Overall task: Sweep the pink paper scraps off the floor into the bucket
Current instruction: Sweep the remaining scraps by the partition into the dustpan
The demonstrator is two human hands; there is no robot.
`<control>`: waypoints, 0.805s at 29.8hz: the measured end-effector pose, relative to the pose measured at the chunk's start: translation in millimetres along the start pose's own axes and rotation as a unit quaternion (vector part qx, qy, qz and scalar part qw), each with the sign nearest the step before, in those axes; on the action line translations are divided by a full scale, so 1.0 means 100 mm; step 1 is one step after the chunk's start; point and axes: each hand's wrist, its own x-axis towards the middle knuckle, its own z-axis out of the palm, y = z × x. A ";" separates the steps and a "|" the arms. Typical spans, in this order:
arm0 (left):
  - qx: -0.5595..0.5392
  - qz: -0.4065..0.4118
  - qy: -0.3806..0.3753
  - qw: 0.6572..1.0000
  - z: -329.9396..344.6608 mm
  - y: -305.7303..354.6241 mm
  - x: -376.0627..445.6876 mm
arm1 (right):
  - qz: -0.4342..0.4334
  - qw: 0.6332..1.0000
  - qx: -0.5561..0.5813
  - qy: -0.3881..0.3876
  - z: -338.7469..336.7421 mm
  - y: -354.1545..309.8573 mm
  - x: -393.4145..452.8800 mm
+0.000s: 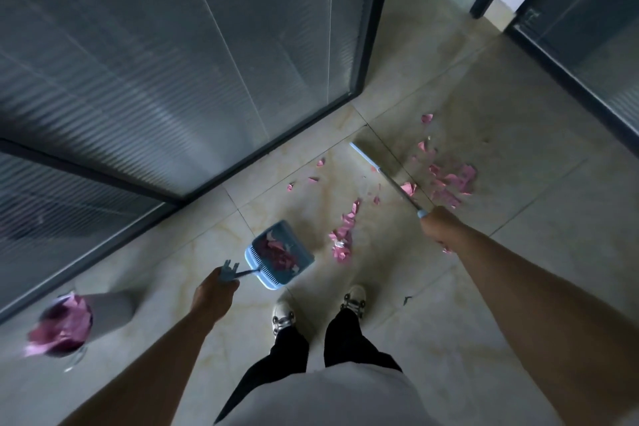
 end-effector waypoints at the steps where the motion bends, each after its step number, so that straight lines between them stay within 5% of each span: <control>1: -0.003 -0.004 0.002 1.000 0.00 -0.01 0.01 | 0.004 1.000 -0.002 -0.007 0.05 0.04 0.01; 14: -0.012 -0.010 -0.013 1.000 0.13 -0.01 0.09 | 0.039 0.989 -0.047 -0.135 0.77 0.81 -1.26; 24: -0.056 -0.003 -0.030 0.998 0.12 -0.11 0.13 | -0.003 0.998 0.033 -0.054 0.87 0.60 -1.34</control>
